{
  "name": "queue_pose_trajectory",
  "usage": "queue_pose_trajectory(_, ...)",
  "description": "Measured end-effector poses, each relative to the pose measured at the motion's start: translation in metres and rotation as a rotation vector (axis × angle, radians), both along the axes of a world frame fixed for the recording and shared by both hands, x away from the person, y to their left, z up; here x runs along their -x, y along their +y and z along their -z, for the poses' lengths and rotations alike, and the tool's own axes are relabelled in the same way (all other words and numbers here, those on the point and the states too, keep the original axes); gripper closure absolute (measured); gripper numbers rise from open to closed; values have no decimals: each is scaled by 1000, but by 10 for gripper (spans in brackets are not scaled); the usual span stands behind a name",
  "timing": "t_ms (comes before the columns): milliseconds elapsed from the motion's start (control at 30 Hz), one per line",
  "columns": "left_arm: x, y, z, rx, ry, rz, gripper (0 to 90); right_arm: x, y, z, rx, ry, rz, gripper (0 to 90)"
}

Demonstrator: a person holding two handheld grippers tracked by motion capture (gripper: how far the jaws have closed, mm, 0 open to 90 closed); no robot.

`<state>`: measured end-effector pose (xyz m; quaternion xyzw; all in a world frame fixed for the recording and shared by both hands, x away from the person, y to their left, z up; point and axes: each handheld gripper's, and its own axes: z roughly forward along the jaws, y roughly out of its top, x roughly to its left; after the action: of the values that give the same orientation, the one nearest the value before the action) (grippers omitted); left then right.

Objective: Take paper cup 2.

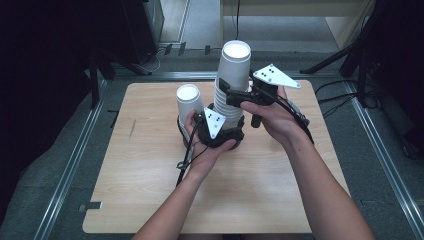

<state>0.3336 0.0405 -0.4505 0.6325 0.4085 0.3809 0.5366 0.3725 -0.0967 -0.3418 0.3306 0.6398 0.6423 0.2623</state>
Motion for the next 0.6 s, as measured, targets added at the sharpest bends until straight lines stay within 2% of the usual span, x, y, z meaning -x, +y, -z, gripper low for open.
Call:
queue_pose_trajectory(100,-1,-1,0,-1,3,-5,13,-1,0,0,-21,7,-1,93)
queue_pose_trajectory(233,-1,-2,0,0,4,-10,13,-3,4,0,-20,29,1,36)
queue_pose_trajectory(300,-1,-2,0,2,3,-19,19,-4,5,2,-18,45,10,35)
queue_pose_trajectory(400,-2,-1,0,15,3,-31,61,-4,7,4,2,32,13,81)
queue_pose_trajectory(600,-2,-1,0,11,-2,-35,82,-4,7,3,8,20,18,105)
